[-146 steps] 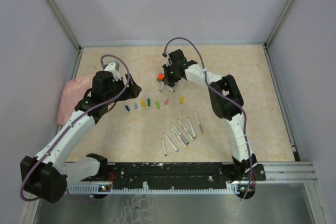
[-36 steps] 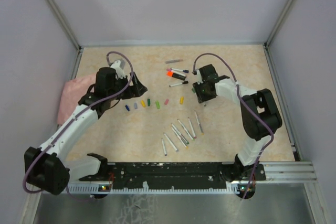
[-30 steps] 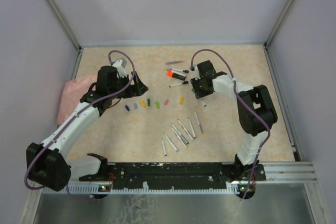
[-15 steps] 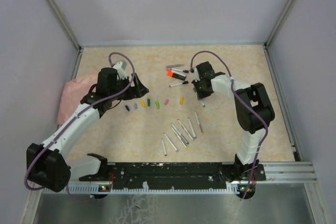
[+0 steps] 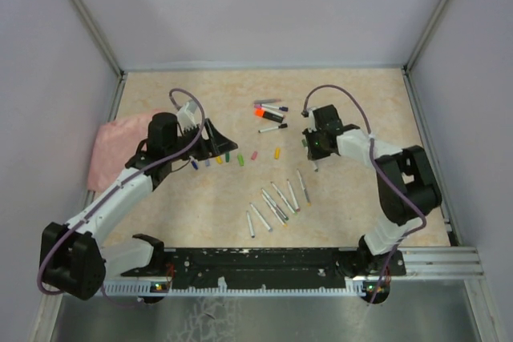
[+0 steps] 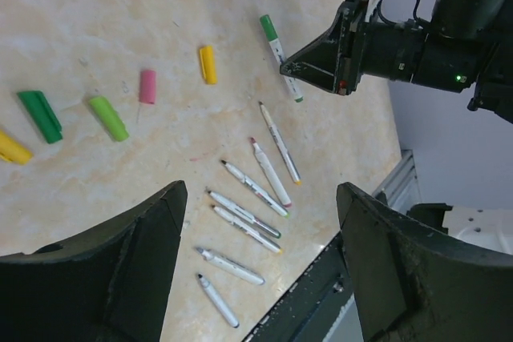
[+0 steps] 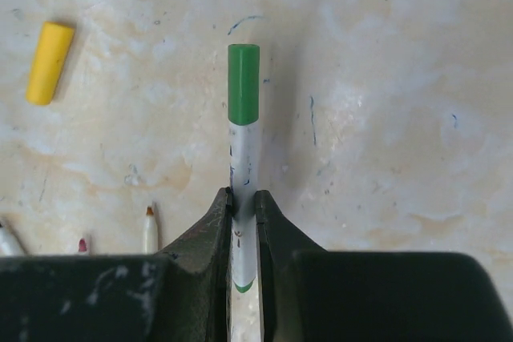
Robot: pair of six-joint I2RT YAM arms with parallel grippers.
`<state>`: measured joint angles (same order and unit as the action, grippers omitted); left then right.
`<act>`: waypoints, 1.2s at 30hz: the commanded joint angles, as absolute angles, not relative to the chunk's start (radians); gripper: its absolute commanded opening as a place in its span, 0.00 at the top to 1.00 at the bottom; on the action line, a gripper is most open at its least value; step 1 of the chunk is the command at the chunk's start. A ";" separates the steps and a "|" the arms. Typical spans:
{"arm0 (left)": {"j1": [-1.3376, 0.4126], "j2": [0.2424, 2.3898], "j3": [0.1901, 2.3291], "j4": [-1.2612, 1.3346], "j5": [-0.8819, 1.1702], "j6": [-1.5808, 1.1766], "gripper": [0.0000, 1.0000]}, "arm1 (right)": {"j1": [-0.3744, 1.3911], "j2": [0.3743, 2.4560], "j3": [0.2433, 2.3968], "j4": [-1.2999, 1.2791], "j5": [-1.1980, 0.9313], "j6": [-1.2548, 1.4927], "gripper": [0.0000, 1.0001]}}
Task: Open the pen caps
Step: Pick up the pen from the center of the board.
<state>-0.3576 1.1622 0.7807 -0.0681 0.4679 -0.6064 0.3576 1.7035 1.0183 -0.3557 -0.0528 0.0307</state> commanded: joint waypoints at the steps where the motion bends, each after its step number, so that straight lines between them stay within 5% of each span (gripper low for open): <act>1: -0.361 1.091 0.709 0.114 0.561 -0.728 0.19 | 0.325 1.501 0.949 -0.205 -0.105 0.078 1.00; 12: -0.431 0.981 0.632 0.239 0.511 -0.819 0.18 | 0.289 1.261 0.739 -0.035 -0.260 0.179 1.00; 26: -0.461 0.839 0.474 0.349 0.436 -0.828 0.15 | 0.243 1.219 0.654 0.147 -0.494 0.375 1.00; 36: -0.446 1.022 0.603 0.336 0.494 -0.624 0.06 | 0.221 1.178 0.700 0.050 -0.514 0.401 1.00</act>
